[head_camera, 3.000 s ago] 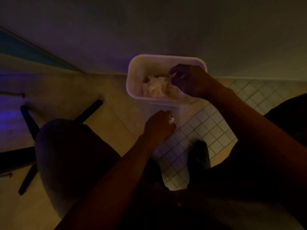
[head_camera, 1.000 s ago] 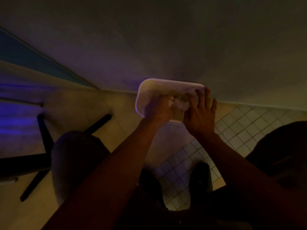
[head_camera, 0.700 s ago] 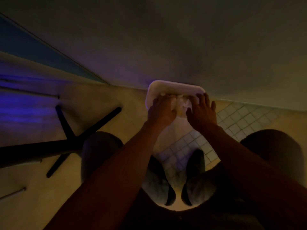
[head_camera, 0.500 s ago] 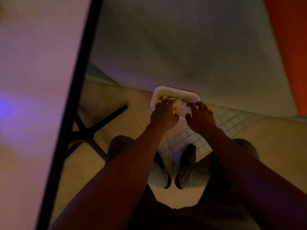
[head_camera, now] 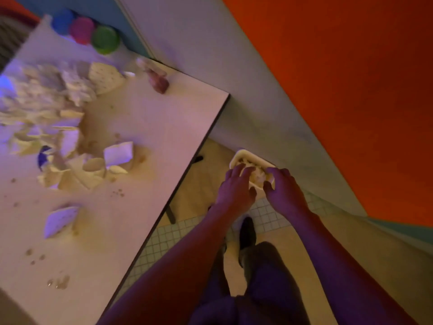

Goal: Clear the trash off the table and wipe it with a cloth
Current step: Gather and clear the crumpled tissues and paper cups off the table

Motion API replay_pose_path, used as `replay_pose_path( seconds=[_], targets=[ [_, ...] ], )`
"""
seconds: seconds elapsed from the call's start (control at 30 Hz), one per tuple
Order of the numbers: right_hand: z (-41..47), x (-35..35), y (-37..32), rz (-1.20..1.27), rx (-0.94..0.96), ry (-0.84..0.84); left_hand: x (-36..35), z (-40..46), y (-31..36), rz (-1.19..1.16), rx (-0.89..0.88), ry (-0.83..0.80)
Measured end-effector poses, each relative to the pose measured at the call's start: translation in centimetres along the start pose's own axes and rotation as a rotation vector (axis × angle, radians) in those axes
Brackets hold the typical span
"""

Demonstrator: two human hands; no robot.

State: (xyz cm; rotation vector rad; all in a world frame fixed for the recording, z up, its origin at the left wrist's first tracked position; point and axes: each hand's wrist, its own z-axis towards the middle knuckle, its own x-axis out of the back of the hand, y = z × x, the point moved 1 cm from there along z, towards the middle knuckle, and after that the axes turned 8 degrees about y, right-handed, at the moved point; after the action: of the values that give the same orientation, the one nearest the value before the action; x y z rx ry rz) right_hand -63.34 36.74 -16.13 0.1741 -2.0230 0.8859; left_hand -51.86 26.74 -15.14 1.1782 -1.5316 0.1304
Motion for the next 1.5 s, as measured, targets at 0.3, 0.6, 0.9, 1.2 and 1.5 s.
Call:
replay_pose_path(
  seconds=[0.3, 0.6, 0.9, 1.2, 1.5],
  targets=[
    [-3.3, 4.1, -7.8, 0.059, 0.223, -0.017, 7.7, -7.5, -0.3, -0.053, 0.133, 0.199],
    [-4.2, 2.6, -18.3, -0.007, 0.468, -0.116, 14.5, -13.8, -6.9, -0.110, 0.321, 0.474],
    [-3.0, -2.0, -30.3, -0.064, 0.636, -0.236, 21.2, -15.6, -15.8, -0.164, 0.474, 0.664],
    [-0.3, -5.9, -40.7, -0.077, 0.694, -0.221, 29.2, -12.9, -24.6, -0.198, 0.500, 0.801],
    [2.5, -8.9, -46.3, -0.104, 0.675, -0.175, 32.6, -11.2, -32.4, -0.267, 0.582, 0.827]
  ],
)
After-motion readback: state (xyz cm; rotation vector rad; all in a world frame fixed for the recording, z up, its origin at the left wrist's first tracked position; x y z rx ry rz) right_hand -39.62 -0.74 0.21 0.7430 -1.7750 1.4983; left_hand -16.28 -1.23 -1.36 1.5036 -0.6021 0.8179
